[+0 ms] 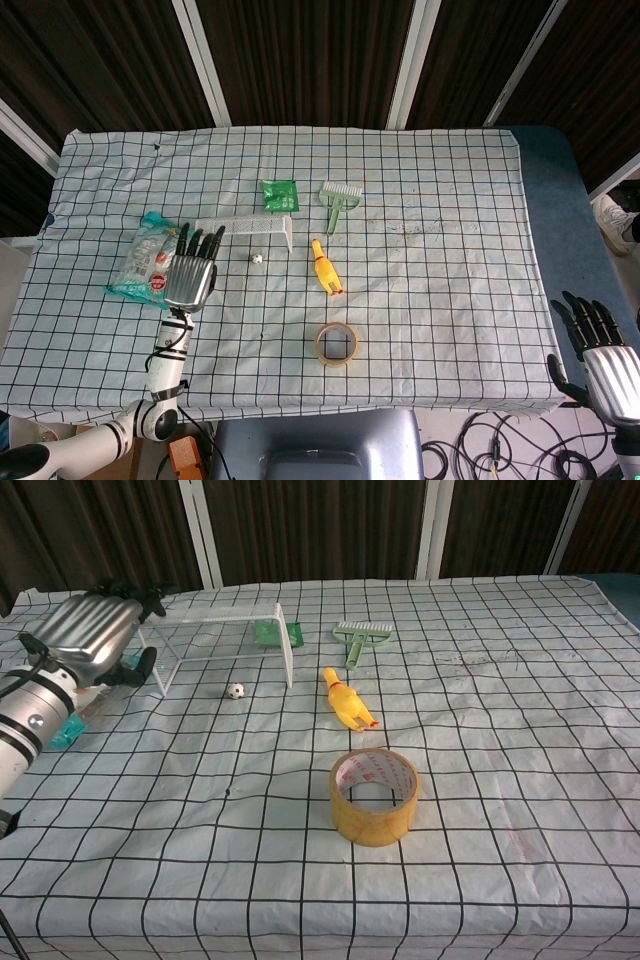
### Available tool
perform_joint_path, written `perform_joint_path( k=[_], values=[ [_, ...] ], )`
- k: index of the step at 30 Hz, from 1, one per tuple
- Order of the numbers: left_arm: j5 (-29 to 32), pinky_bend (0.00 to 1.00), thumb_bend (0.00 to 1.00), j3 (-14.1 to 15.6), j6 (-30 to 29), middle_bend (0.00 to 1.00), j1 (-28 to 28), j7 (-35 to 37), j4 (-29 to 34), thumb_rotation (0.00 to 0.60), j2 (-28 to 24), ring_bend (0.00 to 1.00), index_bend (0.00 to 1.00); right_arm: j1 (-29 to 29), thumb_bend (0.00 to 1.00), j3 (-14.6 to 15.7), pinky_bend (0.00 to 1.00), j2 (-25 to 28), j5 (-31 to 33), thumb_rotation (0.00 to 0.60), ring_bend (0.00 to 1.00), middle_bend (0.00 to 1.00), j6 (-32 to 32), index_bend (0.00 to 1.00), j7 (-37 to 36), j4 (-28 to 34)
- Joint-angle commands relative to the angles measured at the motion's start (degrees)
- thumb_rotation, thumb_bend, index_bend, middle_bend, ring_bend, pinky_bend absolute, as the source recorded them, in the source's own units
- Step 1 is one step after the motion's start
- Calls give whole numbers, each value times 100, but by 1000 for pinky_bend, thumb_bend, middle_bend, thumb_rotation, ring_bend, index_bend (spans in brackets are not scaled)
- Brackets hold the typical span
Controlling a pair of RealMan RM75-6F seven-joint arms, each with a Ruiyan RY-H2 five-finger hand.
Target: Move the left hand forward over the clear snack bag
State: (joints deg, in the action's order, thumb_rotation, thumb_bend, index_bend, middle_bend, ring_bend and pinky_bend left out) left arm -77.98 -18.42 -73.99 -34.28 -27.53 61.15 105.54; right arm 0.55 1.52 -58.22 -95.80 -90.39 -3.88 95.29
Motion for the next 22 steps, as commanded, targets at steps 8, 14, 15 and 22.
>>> perform_joint_path(
  k=[8,14,15,22],
  values=[
    [-879,36,409,1427,-1404,123,1643,-140,3624,600,-2781,33,0,1,434,55,0,-55,-92,600,0,0,69,0,203,19],
    [-1253,6,399,2266,-1788,98,2406,1015,3251,600,-3248,4,0,33,433,66,0,-129,-48,600,0,0,213,0,458,42],
    [-1304,2,399,2352,-1745,87,2442,1298,3142,600,-3236,0,0,40,433,67,0,-149,-39,600,0,0,241,0,512,47],
    [-1609,0,393,2481,-1398,49,2366,1815,2636,600,-3177,0,0,94,434,90,0,-263,-8,600,0,0,424,0,782,73]
  ],
)
